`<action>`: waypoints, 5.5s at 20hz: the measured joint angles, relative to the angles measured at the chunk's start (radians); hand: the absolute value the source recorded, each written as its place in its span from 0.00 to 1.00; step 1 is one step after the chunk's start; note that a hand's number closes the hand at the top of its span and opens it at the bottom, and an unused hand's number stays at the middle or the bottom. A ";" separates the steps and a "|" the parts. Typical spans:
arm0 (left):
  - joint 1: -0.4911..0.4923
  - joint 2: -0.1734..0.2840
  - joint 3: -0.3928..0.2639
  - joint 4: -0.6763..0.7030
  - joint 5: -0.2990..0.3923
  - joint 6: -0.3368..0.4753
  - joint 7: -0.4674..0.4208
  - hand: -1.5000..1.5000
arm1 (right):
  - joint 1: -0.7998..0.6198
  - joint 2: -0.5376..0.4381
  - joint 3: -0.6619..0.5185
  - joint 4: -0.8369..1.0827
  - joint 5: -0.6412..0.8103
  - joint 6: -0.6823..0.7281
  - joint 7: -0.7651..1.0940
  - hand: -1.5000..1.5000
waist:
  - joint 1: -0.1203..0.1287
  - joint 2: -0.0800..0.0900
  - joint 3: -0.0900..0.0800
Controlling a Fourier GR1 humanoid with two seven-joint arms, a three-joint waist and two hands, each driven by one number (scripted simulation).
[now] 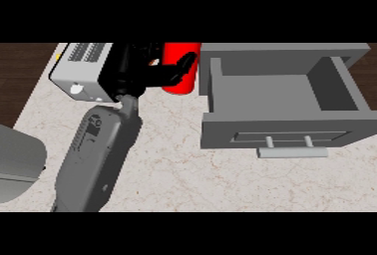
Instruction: Pick up the can, place it into the drawer and close the drawer
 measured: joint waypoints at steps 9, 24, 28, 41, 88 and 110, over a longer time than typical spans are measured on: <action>-0.228 0.000 -0.047 0.164 0.042 0.118 0.013 1.00 | -0.029 0.011 0.017 -0.021 0.008 -0.014 0.032 0.00 | -0.007 0.002 0.000; -0.510 0.000 -0.173 0.485 0.245 0.246 -0.092 1.00 | -0.058 0.002 0.035 0.013 0.041 -0.019 0.007 0.00 | -0.024 0.005 0.001; -0.559 0.000 -0.213 0.557 0.320 0.268 -0.129 1.00 | -0.061 0.010 0.048 -0.003 0.043 -0.019 0.019 0.00 | -0.031 0.007 0.001; -0.661 0.000 -0.361 0.746 0.522 0.306 -0.210 1.00 | -0.088 -0.004 0.054 -0.020 0.026 -0.036 0.053 0.00 | -0.059 0.013 0.002; -0.690 0.000 -0.554 0.821 0.827 0.426 -0.453 0.00 | -0.387 -0.065 0.350 -0.109 0.804 0.000 -0.168 0.00 | -0.011 0.016 0.000; -0.618 0.108 -0.548 0.687 0.739 0.448 -0.310 0.00 | -0.850 -0.134 0.758 0.646 1.587 -0.343 -0.329 0.00 | 0.052 0.002 0.000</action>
